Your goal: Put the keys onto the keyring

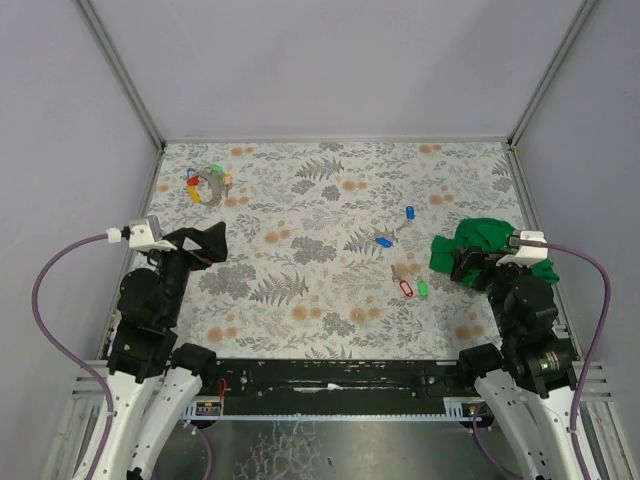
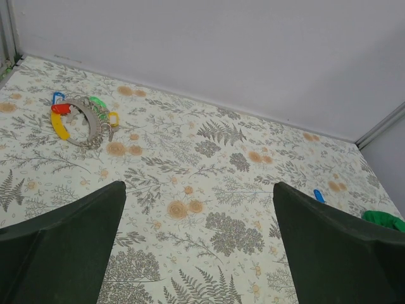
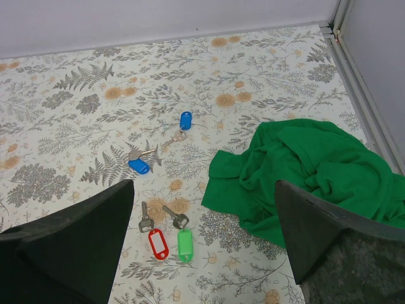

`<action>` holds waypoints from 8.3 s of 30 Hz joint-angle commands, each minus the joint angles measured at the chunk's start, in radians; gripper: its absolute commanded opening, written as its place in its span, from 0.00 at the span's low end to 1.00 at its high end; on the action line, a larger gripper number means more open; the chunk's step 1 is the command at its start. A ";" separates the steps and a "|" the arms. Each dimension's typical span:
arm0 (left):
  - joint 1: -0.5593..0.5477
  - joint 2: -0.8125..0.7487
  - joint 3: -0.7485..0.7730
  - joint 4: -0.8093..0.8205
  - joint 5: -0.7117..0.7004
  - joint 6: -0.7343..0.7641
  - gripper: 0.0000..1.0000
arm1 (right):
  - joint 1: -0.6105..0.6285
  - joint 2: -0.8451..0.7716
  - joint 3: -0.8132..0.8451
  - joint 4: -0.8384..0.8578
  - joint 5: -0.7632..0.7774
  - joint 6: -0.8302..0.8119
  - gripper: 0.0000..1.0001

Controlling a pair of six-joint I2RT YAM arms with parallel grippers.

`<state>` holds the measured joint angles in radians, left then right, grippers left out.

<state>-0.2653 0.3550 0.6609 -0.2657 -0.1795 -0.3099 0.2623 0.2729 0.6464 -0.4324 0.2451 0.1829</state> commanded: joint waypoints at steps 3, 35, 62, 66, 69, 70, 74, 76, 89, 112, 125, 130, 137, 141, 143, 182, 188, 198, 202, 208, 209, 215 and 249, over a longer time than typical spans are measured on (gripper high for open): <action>0.008 0.013 -0.014 0.027 0.014 -0.002 1.00 | 0.009 0.005 0.007 0.045 -0.009 -0.002 0.99; 0.289 0.990 0.332 0.096 0.213 -0.206 0.98 | 0.008 -0.076 -0.006 0.035 -0.165 0.026 0.99; 0.416 1.884 1.016 -0.134 0.099 0.052 0.63 | 0.009 -0.086 -0.038 0.067 -0.201 -0.003 0.99; 0.416 1.900 1.024 -0.142 0.102 0.059 0.61 | 0.008 -0.090 -0.039 0.067 -0.202 -0.003 0.99; 0.416 1.915 1.030 -0.152 0.105 0.070 0.61 | 0.008 -0.097 -0.042 0.070 -0.202 -0.003 0.99; 0.417 1.917 1.030 -0.155 0.115 0.072 0.60 | 0.008 -0.099 -0.043 0.070 -0.203 -0.003 0.99; 0.414 1.919 1.013 -0.173 0.170 0.061 0.47 | 0.009 -0.106 -0.046 0.073 -0.198 -0.004 0.99; 0.410 1.907 0.990 -0.175 0.178 0.058 0.42 | 0.008 -0.111 -0.045 0.075 -0.198 -0.003 0.99; 0.332 1.778 0.839 -0.234 0.199 0.088 0.14 | 0.008 -0.190 -0.049 0.082 -0.202 0.006 0.99; -0.219 1.111 0.194 -0.212 0.220 -0.173 0.17 | 0.047 -0.211 -0.030 0.073 -0.281 0.029 0.99; -0.166 0.911 0.122 -0.086 0.226 -0.180 0.41 | 0.048 0.202 0.040 0.073 -0.584 0.117 0.99; -0.123 0.949 0.032 0.128 0.371 -0.245 0.43 | 0.048 0.379 -0.069 0.276 -0.742 0.208 1.00; -0.138 1.052 -0.029 0.335 0.502 -0.307 0.41 | 0.086 0.634 -0.221 0.712 -0.796 0.382 0.91; -0.166 1.098 -0.048 0.386 0.517 -0.316 0.39 | 0.167 0.829 -0.188 0.818 -0.770 0.378 0.83; -0.173 1.111 -0.062 0.412 0.529 -0.323 0.39 | 0.196 0.894 -0.174 0.859 -0.748 0.371 0.82; -0.189 1.111 -0.167 0.544 0.492 -0.345 0.35 | 0.376 1.706 0.175 1.280 -0.876 0.363 0.47; -0.189 1.140 -0.168 0.560 0.513 -0.347 0.33 | 0.376 1.755 0.175 1.339 -0.900 0.362 0.42; -0.166 1.043 -0.225 0.648 0.548 -0.416 0.34 | 0.376 1.727 0.144 1.433 -0.990 0.355 0.05; -0.097 0.979 -0.288 0.716 0.577 -0.487 0.36 | 0.376 1.673 0.121 1.424 -1.003 0.322 0.00; 0.013 0.851 -0.376 0.688 0.550 -0.565 0.40 | 0.376 1.606 0.101 1.382 -1.005 0.266 0.00; 0.027 0.830 -0.384 0.664 0.539 -0.569 0.40 | 0.376 1.602 0.099 1.383 -1.004 0.265 0.00; 0.050 0.775 -0.418 0.603 0.536 -0.597 0.46 | 0.377 1.589 0.076 1.450 -1.009 0.317 0.00; -0.064 1.387 -0.600 1.527 0.680 -1.081 0.38 | 0.376 1.520 -0.008 1.485 -0.952 0.399 0.00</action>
<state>-0.3210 1.6478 0.0814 1.0836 0.4946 -1.3254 0.6296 1.8305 0.6483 0.9634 -0.6979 0.5652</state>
